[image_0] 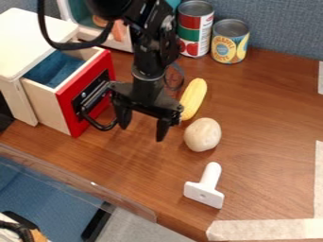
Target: Close the drawer
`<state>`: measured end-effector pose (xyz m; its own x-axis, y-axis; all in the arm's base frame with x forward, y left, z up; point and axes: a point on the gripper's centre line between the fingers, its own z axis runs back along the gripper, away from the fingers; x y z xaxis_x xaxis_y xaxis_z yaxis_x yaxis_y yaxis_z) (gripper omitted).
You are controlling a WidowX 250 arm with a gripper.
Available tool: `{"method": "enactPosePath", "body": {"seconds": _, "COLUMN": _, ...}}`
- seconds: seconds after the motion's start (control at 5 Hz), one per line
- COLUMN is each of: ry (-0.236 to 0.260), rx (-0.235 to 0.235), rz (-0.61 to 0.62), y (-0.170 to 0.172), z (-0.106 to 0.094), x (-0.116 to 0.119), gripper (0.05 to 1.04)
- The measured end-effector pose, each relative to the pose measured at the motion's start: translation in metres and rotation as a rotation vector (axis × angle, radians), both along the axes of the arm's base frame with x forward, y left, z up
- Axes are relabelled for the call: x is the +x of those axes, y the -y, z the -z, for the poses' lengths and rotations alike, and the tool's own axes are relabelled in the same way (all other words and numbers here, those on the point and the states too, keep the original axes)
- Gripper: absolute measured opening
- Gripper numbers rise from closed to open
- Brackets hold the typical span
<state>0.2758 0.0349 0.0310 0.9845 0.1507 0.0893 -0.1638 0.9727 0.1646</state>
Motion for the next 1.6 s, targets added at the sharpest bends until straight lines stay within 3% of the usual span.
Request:
{"method": "enactPosePath", "body": {"seconds": 0.8, "ry": 0.048, "rx": 0.106, "rz": -0.064, "y": -0.041, "z": -0.018, "x": 0.015, "gripper": 1.001}}
{"method": "enactPosePath", "body": {"seconds": 1.6, "ry": 0.02, "rx": 0.192, "rz": -0.069, "y": -0.058, "z": -0.016, "x": 0.009, "gripper": 1.001}}
